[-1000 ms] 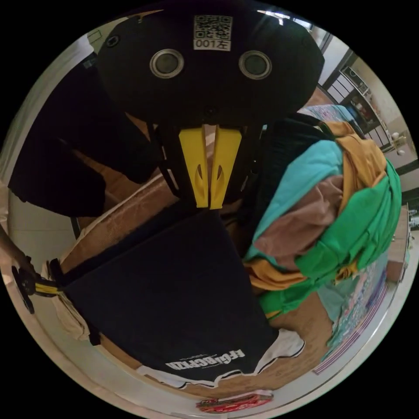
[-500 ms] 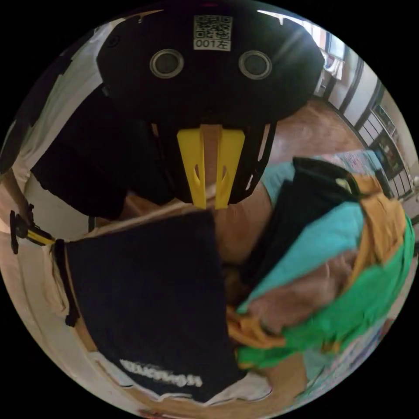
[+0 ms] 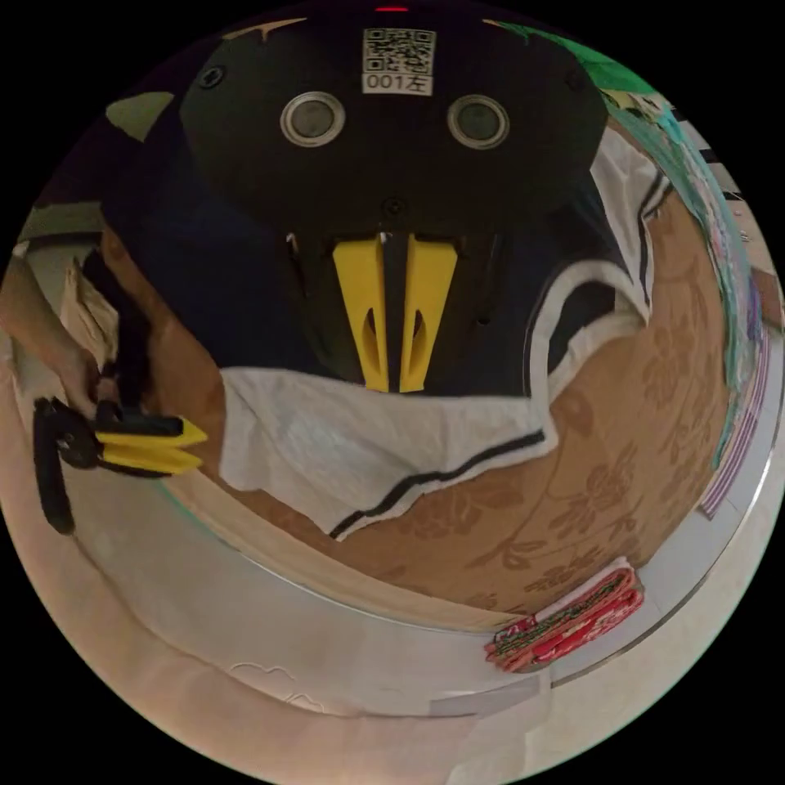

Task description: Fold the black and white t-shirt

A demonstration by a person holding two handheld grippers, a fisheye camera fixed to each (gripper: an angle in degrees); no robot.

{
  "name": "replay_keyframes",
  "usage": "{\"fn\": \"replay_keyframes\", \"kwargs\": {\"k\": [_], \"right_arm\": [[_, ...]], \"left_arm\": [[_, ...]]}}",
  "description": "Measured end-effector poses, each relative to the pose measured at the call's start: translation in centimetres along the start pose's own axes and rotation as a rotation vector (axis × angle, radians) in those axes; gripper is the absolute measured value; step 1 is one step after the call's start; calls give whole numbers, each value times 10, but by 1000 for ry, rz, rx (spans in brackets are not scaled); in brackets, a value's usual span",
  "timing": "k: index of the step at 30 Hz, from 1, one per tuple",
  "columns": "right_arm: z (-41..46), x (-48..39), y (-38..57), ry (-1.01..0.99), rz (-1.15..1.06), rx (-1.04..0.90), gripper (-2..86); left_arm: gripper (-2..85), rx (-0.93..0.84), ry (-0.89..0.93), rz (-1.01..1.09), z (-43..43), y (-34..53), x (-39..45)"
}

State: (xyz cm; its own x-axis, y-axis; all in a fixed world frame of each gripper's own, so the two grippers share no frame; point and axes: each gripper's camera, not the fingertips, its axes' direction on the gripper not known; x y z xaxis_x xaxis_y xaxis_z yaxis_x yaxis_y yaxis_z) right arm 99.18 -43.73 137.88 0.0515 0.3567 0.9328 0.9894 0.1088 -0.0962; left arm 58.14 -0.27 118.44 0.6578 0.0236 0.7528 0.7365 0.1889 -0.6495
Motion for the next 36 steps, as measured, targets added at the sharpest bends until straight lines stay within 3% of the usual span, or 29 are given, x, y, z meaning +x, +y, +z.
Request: {"fn": "replay_keyframes", "kwargs": {"k": [3,14,19,24,27,29,36], "right_arm": [[10,29,10,-107,135,53,110],[28,100,13,-169,307,140,25],[-3,113,42,-119,307,205,16],[6,109,59,-13,246,149,14],[8,112,59,-5,229,162,13],[9,116,58,-14,233,167,13],[14,127,57,-66,222,159,14]], "left_arm": [[-9,3,-39,-14,21,-53,7],[-9,14,-79,6,39,-146,34],[-9,2,-78,-9,39,-182,36],[-3,64,-20,-57,20,-211,31],[27,108,115,101,14,-247,37],[60,39,220,278,24,-286,49],[71,-65,175,684,47,-369,84]]}}
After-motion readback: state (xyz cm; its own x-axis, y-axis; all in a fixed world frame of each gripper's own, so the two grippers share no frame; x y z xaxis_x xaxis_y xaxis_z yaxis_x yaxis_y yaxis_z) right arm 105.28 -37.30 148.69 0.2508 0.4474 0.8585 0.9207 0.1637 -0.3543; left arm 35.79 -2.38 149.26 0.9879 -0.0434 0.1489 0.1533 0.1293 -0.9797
